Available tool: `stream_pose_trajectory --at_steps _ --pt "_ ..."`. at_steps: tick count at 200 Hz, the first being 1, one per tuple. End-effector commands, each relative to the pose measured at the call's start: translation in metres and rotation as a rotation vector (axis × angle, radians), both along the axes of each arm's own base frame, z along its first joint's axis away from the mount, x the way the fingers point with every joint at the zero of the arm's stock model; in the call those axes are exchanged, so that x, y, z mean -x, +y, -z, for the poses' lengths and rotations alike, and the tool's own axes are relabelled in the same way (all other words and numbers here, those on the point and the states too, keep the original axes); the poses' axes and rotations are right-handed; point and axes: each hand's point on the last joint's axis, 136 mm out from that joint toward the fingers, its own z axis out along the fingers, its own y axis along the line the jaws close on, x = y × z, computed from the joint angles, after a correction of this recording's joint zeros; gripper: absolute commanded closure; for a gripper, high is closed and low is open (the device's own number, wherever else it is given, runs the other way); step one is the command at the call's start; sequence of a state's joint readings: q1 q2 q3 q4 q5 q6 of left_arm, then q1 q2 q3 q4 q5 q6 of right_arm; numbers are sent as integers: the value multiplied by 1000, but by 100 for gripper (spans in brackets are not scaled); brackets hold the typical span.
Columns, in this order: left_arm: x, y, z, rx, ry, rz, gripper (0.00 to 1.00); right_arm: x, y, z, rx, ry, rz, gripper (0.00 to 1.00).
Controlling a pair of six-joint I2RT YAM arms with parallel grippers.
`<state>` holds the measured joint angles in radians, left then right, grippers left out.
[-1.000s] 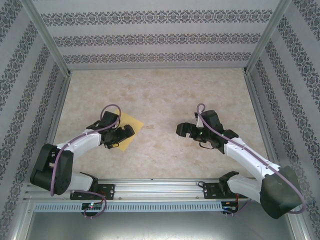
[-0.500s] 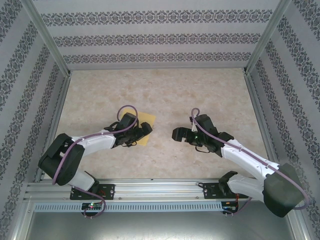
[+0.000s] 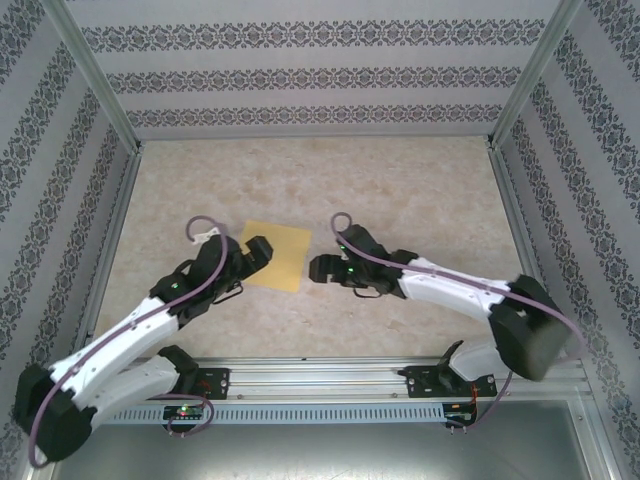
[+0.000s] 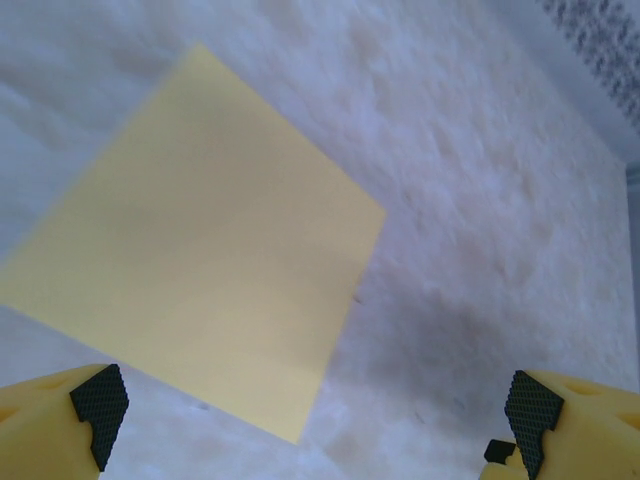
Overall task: Fold a paper plane with a square sheet of paper (pick it up from the middle)
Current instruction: Move the square sheet of paper to the center of the table, then move the paper to the center of the table.
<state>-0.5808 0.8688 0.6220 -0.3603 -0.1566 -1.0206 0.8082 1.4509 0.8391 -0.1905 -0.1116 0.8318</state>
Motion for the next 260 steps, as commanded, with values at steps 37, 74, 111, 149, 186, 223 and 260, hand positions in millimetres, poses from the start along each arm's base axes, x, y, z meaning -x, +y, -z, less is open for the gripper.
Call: stream_pose_trajectory --at_steps 37,74,111,149,186,223,260 --pt "27 57 19 -227 1 -63 0 -21 57 11 0 36 18 14" --pt "32 68 24 -273 7 -88 0 -20 88 24 -10 92 -51 18" --pt "35 73 21 -271 -15 -107 0 -20 116 29 -4 98 -120 17" --pt "37 76 22 -256 -21 -125 0 -25 132 46 23 138 -157 17" --pt "41 77 19 -259 -27 -112 0 -19 113 71 125 180 -147 19" --pt "39 65 16 -260 -58 -22 0 -5 58 87 275 197 -181 22" --pt "37 59 19 -254 -58 10 0 10 -11 92 274 247 -125 23"
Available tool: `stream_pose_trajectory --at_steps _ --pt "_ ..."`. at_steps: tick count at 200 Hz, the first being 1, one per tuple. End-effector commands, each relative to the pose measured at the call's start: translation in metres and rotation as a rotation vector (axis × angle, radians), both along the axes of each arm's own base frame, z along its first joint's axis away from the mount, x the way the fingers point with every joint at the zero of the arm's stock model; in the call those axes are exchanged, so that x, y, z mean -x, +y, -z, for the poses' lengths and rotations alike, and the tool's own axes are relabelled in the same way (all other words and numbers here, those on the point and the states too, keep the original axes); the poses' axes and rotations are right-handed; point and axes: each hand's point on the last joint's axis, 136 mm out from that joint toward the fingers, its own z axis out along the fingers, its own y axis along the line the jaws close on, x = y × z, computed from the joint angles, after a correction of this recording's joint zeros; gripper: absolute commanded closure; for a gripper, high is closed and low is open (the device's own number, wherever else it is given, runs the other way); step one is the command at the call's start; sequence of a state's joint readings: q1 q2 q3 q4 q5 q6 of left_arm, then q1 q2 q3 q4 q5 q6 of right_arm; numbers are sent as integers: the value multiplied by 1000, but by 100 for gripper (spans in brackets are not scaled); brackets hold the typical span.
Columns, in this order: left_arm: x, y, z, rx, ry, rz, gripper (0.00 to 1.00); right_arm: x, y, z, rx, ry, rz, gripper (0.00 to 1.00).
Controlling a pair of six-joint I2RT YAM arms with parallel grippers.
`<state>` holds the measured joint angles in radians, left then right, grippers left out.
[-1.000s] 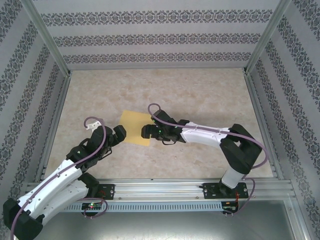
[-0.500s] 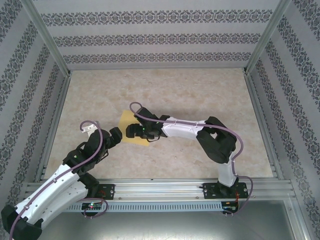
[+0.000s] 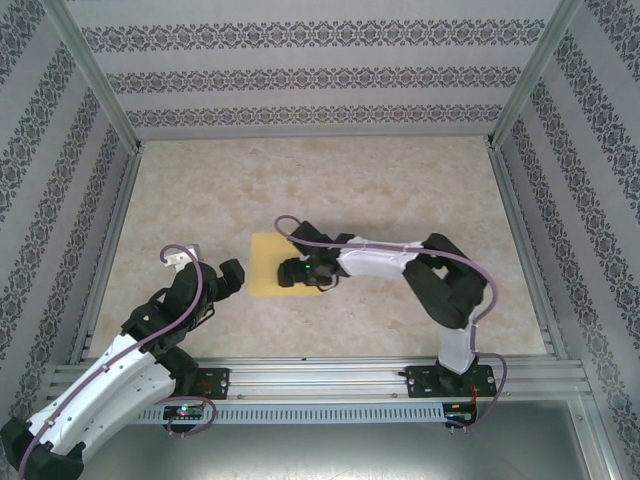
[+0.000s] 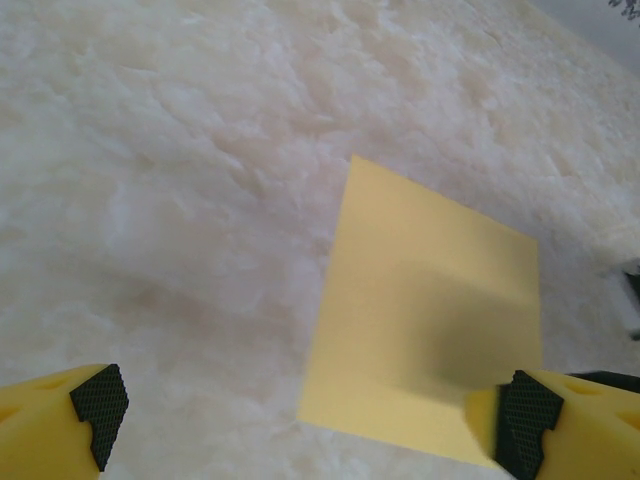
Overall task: Fold a paper plane with a square sheet of paper (pick it up from the middle)
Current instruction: Move the paper to the center of the table.
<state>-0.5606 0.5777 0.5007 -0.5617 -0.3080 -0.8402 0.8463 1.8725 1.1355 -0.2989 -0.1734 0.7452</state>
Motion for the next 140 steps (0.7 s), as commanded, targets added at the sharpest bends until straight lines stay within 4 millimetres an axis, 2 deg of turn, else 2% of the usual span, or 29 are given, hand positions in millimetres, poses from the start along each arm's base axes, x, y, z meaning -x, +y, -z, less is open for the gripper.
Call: stream_pose_trajectory --at_steps 1,13,30,53,66,95,123,140 --pt "-2 -2 4 -16 -2 34 0 23 -65 24 123 83 16 23" --pt "-3 -5 5 -10 -3 47 0 28 -70 18 86 90 14 23" --pt "-4 -9 6 -3 -3 65 0 28 -61 -1 19 72 -4 23" --pt "-4 -14 8 14 6 78 0 7 -44 -34 -39 -12 -13 23" --pt "-4 -19 8 31 14 100 0 -12 -41 -41 -43 -52 11 23" --pt "3 -26 10 42 66 142 0 -39 -33 -30 -49 -50 41 24" --pt "8 -25 14 53 88 140 0 -48 -25 -11 -82 9 49 26" --pt "10 -25 15 66 90 135 0 -49 -35 4 -48 34 91 26"
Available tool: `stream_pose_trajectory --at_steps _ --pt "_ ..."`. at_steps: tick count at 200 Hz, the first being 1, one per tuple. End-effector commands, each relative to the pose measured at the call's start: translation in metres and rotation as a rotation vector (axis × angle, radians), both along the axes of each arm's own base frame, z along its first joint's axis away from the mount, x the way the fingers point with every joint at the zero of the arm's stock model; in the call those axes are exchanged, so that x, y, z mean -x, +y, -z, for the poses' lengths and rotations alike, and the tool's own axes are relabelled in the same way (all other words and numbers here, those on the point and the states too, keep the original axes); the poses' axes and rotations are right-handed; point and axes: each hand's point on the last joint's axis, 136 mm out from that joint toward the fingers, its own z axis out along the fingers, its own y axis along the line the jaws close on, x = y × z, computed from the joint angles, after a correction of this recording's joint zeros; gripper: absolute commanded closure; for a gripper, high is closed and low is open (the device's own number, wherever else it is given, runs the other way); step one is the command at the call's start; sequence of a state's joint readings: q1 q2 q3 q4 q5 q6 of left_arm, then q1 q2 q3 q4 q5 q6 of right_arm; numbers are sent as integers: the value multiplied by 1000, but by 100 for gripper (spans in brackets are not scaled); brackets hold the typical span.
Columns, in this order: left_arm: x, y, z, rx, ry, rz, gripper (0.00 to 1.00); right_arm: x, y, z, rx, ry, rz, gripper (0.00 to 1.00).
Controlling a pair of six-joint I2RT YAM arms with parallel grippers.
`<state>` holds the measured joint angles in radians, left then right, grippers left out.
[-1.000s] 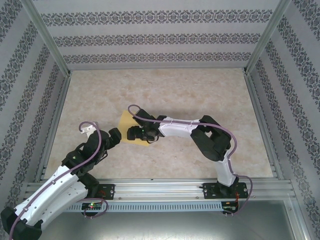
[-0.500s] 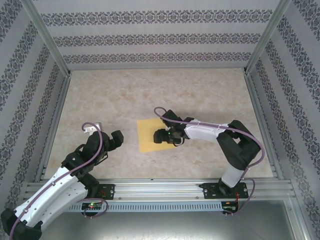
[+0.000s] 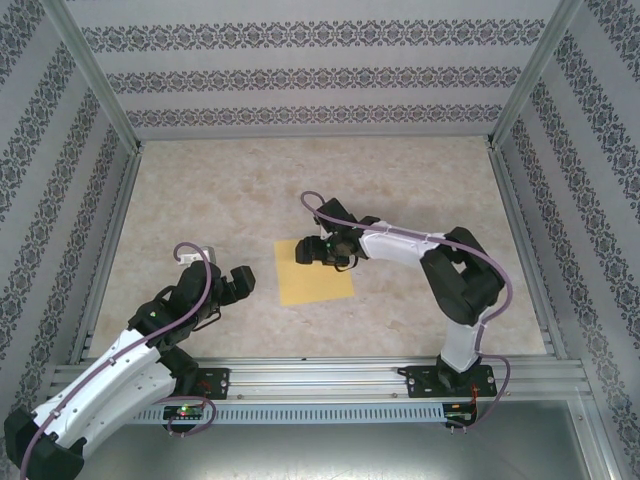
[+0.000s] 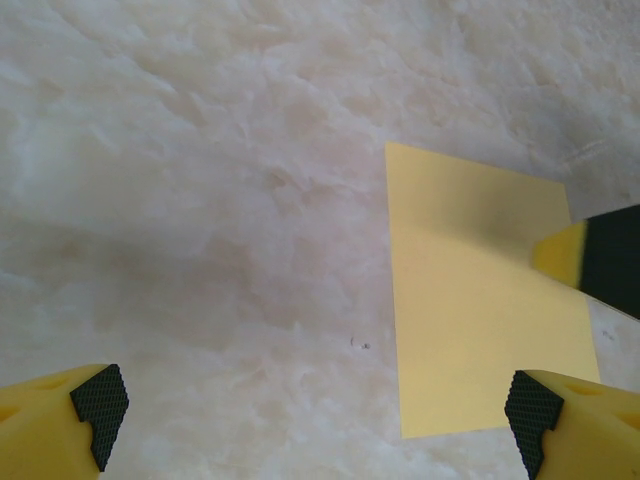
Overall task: Fold a paper plane with a square sheet of paper (pick it up from the middle)
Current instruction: Move the paper to the center of the table.
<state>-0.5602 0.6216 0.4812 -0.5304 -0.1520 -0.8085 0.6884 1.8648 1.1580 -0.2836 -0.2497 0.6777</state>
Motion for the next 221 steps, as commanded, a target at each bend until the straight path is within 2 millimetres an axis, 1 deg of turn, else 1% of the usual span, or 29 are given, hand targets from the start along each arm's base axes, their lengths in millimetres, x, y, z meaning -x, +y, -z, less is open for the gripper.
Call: stream_pose_trajectory --at_steps 1,28,50,70,94,110,136,166,177,195,203,221 --pt "4 2 -2 18 13 -1 0 1 -7 20 21 55 25 26" --pt "4 -2 -2 38 10 9 0 9 -38 40 91 90 101 26" --pt "1 -6 -4 55 -6 14 0 15 -66 46 129 102 153 25" --pt "-5 -12 -4 87 -28 23 0 14 -76 46 96 103 131 25" --pt "-9 -15 -4 81 -20 26 0 11 -89 50 147 137 103 25" --pt "-10 -15 -5 68 -8 25 0 10 -93 50 157 145 105 25" --pt "-11 -15 -3 76 16 5 0 13 -95 44 138 165 175 25" --pt "-16 -18 0 88 26 -11 0 16 -106 43 147 173 315 24" --pt "-20 -20 -2 84 22 -11 0 15 -109 42 144 160 352 24" --pt "-27 -23 -7 67 21 -5 0 11 -101 36 100 146 333 23" --pt "-30 -25 -9 60 22 -1 0 7 -94 30 83 139 302 23" --pt "-34 -30 -12 56 28 16 0 2 -88 14 85 115 279 22"
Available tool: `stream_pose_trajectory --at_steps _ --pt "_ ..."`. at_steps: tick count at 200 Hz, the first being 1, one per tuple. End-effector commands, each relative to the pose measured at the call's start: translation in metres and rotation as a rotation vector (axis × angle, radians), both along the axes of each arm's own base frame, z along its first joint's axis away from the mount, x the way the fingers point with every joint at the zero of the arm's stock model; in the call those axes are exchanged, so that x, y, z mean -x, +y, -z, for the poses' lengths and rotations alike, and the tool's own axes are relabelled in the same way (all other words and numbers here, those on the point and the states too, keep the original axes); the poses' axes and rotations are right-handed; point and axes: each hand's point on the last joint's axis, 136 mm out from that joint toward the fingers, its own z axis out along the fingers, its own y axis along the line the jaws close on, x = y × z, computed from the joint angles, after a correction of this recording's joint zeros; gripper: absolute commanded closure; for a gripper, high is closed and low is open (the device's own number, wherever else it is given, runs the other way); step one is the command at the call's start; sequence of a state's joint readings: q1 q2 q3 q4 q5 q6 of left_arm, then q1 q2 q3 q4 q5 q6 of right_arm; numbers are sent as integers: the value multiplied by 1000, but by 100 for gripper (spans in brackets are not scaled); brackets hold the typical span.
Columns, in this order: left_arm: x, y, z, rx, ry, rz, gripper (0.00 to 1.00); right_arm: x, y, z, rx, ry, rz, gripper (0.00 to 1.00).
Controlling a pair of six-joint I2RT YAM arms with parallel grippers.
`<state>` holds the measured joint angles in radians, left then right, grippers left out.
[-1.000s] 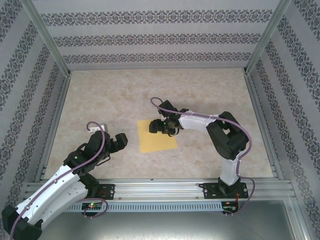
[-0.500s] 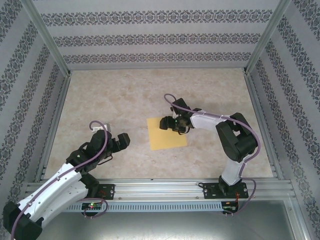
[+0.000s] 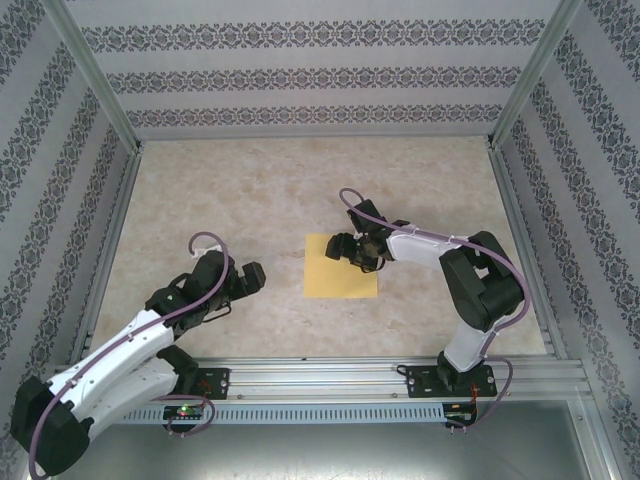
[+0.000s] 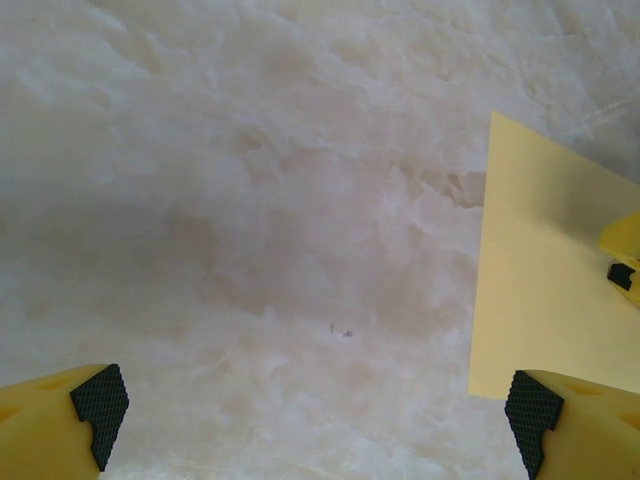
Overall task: Fold a paper plane with a square sheet of paper (pick it up from the middle)
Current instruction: Move the paper to the center of the table.
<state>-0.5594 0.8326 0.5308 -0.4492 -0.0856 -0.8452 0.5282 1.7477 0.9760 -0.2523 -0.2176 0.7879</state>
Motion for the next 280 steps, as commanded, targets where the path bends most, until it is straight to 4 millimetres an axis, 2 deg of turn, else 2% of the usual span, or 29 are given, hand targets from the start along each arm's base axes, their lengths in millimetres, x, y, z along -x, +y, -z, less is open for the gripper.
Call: stream_pose_trajectory --at_steps 1,27,49,77,108,151,177,216,248,261,280 --pt "-19 -7 -27 34 -72 -7 0 11 -7 1 60 62 8 22" --pt "-21 -5 -29 40 -87 -28 0 7 5 -31 32 30 -7 19" --pt "-20 -7 -34 51 -82 -26 0 8 9 -47 33 19 -9 18" --pt "-16 -5 -35 49 -61 -28 0 10 14 -60 25 18 -30 18" --pt "-9 2 -33 36 -49 -42 0 12 11 -71 13 15 -43 17" --pt "-3 5 -40 58 -63 -54 0 17 8 -87 0 -11 -86 16" --pt "-1 3 -40 70 -59 -42 0 22 -2 -91 26 -20 -86 15" --pt "-1 1 -37 70 -69 -21 0 26 -5 -99 8 -59 -91 14" --pt "-10 24 -29 36 -120 -170 0 38 -11 -92 36 -45 -98 14" --pt "-13 44 -24 -5 -125 -296 0 44 -12 -88 58 -63 -77 14" --pt "-13 68 -16 -86 -108 -440 0 47 -4 -83 30 -64 -44 14"
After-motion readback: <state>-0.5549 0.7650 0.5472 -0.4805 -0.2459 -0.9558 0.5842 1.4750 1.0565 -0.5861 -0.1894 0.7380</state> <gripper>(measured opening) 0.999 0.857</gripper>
